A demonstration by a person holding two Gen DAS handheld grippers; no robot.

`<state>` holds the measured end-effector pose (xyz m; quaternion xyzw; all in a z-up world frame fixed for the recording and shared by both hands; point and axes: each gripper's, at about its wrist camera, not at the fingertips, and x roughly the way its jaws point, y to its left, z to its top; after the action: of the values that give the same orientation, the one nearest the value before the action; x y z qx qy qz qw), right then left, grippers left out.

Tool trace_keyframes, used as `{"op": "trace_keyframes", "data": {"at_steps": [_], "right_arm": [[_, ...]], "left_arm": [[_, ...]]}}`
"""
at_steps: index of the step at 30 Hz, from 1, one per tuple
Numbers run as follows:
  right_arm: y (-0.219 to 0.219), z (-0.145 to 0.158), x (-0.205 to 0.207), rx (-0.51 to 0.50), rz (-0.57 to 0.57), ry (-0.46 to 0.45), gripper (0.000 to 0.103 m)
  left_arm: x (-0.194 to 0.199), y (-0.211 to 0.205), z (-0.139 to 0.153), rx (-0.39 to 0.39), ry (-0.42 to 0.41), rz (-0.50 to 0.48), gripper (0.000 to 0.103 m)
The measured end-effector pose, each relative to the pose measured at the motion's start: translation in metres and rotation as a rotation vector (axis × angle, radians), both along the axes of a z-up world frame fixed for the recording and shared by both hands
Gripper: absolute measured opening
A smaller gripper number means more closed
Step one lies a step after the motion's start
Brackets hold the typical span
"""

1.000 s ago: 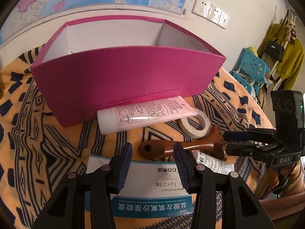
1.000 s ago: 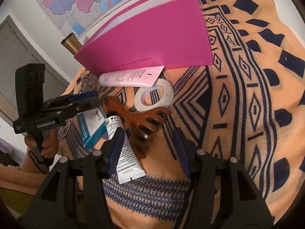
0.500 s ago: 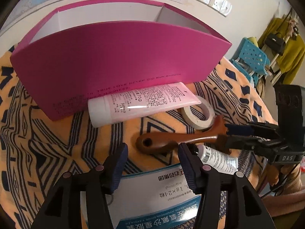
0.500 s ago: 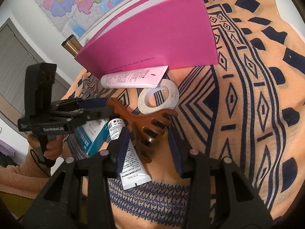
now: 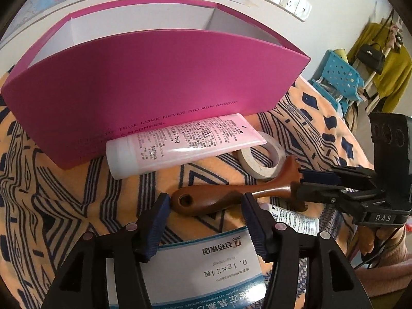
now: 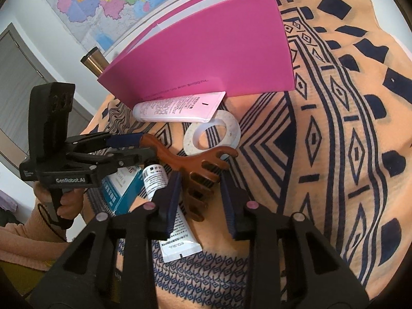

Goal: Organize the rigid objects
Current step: 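Grasp the brown wooden back scratcher by its handle with the right gripper, then lift the wooden back scratcher and carry it over the pink box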

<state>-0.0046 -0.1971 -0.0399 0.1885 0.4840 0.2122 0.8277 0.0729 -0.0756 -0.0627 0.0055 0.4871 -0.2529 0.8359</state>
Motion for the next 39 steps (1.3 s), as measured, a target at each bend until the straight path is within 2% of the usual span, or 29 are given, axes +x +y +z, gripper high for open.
{"op": "trace_keyframes", "data": {"at_steps": [6, 23, 30, 39], "right_arm": [[0.000, 0.006, -0.001, -0.036, -0.012, -0.024, 0.034], [-0.008, 0.030, 0.000, -0.054, -0.020, -0.098, 0.030], [-0.007, 0.046, 0.005, -0.063, -0.005, -0.148, 0.030], [-0.010, 0.080, 0.014, -0.058, 0.010, -0.244, 0.030]], "left_arm": [[-0.006, 0.001, 0.002, -0.016, 0.001, 0.026, 0.057], [-0.011, 0.013, 0.017, -0.111, -0.001, 0.076, 0.057], [-0.015, 0.020, 0.032, -0.124, -0.038, 0.093, 0.057], [-0.018, 0.023, 0.067, -0.152, -0.116, 0.098, 0.057]]}}
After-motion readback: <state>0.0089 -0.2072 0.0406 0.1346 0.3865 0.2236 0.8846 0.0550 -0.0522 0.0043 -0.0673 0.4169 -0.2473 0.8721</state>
